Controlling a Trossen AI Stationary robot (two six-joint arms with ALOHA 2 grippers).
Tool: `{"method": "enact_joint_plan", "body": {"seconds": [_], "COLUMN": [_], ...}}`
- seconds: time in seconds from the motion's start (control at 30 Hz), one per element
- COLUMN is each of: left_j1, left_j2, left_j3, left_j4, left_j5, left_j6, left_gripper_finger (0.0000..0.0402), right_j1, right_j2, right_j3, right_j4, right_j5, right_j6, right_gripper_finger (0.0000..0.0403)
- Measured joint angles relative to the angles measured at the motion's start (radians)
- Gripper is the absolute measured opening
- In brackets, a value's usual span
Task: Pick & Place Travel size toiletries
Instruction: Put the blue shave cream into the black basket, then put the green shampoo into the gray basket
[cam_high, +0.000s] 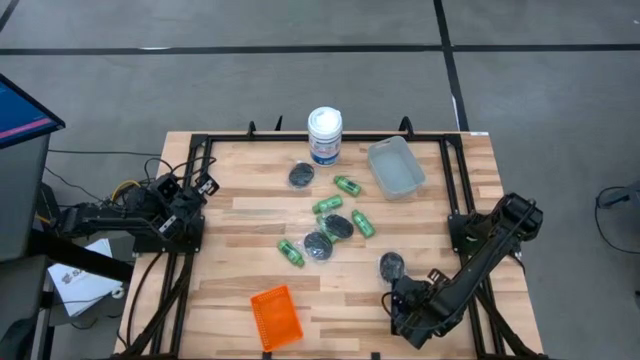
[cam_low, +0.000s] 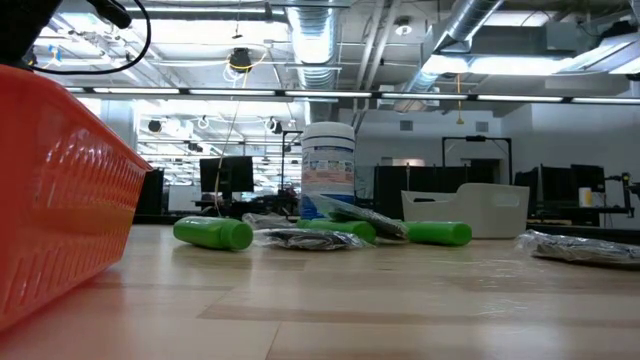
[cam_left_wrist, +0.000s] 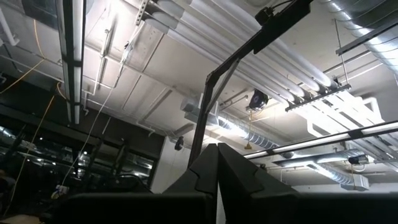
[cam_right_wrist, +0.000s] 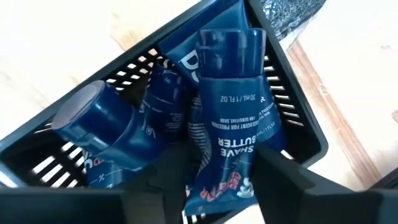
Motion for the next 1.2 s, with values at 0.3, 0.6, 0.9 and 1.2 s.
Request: {"method": "enact_joint_plan", "body": {"seconds": [0.3,0.6,0.9,1.2], "left_j1": [0.000,0.000,0.000,0.000], "left_j2": [0.000,0.000,0.000,0.000], "left_j3": [0.000,0.000,0.000,0.000], "left_j4": [0.000,0.000,0.000,0.000], "left_j5": [0.000,0.000,0.000,0.000], "left_j6": [0.000,0.000,0.000,0.000], "left_gripper_finger": [0.0001,0.0001,0.0001,0.0001], "right_j1": [-0.007,-0.059,-0.310,-0.571], "right_j2": [-0.110,-0.170,-0.151,-0.119], "right_j3": [0.000,0.001,0.001,0.001], "right_j4": [0.000,-0.034,-0.038,-0.014], "right_j5": [0.015,0.243,0.320,0.272], "right_j6": [0.010,0.027,-0.131,-0.371], "right_gripper_finger": [0.0199,0.0154,0.0150,0.0275]}}
